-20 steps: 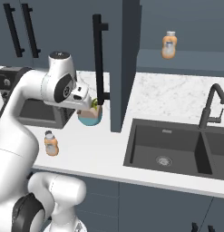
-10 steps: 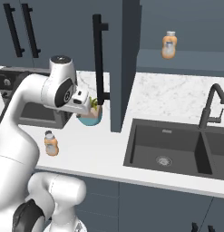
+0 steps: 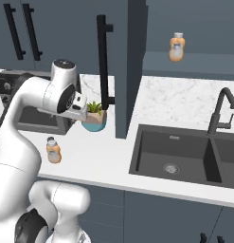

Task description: Put the shaker and condiment bottle from the counter next to their counterparts in the cabinet.

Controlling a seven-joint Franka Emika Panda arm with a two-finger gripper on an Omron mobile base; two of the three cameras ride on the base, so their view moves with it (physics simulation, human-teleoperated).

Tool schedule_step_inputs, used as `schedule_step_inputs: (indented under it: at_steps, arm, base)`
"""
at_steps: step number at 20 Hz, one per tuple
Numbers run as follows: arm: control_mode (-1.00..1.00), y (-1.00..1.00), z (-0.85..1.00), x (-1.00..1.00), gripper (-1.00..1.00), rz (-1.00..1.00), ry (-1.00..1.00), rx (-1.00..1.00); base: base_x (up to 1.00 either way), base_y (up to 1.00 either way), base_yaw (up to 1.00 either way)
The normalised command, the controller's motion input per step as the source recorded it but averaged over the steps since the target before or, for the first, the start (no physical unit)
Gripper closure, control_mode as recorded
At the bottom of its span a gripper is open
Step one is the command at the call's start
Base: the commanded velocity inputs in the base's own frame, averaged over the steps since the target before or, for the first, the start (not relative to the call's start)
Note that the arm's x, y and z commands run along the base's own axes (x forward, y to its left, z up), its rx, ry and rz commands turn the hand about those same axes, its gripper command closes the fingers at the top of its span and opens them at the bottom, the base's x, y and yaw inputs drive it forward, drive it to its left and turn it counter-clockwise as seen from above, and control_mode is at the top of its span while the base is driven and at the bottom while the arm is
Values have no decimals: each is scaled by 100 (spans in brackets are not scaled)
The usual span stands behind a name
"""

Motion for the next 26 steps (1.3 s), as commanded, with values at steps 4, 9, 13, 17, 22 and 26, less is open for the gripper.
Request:
schedule_step_inputs:
  at_steps: [4, 9, 13, 17, 22, 26]
  arm:
    - [-100, 64, 0, -23, -100, 10, -3, 0]
    - [-100, 17, -1, -8, -100, 12, -2, 2]
    - [-100, 8, -14, -15, -100, 30, -6, 2]
    - [-100, 49, -19, -15, -100, 26, -4, 0]
    - [-100, 36, -17, 6, -100, 24, 0, 2]
    - [-100, 1, -11, 35, -100, 28, -1, 13]
  base:
    - [0, 0, 0]
    - [0, 0, 0]
    - [0, 0, 0]
    - [0, 0, 0]
    - [0, 0, 0]
    - [0, 0, 0]
